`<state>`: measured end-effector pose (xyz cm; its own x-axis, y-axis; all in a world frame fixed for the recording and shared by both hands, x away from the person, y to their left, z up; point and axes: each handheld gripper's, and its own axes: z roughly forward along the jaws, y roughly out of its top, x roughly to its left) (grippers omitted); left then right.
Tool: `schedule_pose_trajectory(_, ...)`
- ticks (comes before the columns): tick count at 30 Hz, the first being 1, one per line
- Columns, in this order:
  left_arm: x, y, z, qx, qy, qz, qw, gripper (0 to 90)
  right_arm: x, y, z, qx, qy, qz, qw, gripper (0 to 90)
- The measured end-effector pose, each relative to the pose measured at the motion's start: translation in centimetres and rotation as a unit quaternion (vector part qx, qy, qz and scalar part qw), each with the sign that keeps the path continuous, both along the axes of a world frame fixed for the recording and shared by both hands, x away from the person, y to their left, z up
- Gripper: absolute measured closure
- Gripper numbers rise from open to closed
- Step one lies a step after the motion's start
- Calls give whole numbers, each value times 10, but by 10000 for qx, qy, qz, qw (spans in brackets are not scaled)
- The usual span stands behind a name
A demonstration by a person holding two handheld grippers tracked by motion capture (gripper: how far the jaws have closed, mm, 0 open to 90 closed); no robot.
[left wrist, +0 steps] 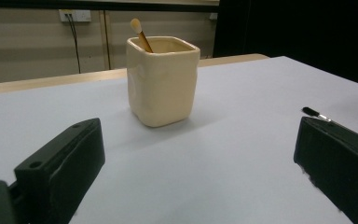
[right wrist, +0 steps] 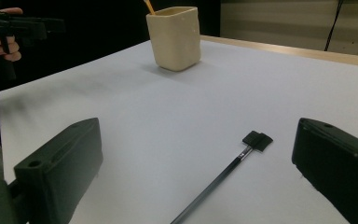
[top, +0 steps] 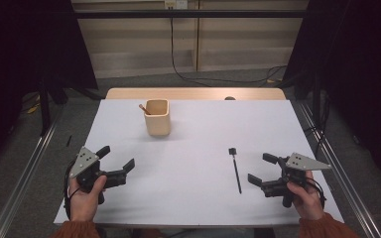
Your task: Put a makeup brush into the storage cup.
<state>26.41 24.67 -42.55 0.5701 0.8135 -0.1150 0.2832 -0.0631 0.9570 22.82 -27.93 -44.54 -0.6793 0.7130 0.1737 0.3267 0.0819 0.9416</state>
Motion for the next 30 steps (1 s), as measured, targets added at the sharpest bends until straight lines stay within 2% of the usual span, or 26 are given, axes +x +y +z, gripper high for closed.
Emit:
schedule_pose_trajectory(4,-6,0,-1,84,-70,-12,9999,18,0,0,0,6,0,-7,10000,11)
schedule_pose_trajectory(12,-12,2,-1,-7,-105,58,9999,17,1,0,1,53,-8,23,10000,10)
schedule_pose_trajectory(20,-15,2,-4,14,-11,-108,9999,18,7,2,2,91,-44,-115,9999,11)
schedule_pose_trajectory(25,-19,-2,-3,34,-40,-116,9999,18,8,0,5,116,-106,-155,9998,8)
schedule_pose_trajectory(30,-22,-2,-2,-22,-14,-69,10000,18,18,-2,10,123,-118,-181,9997,10)
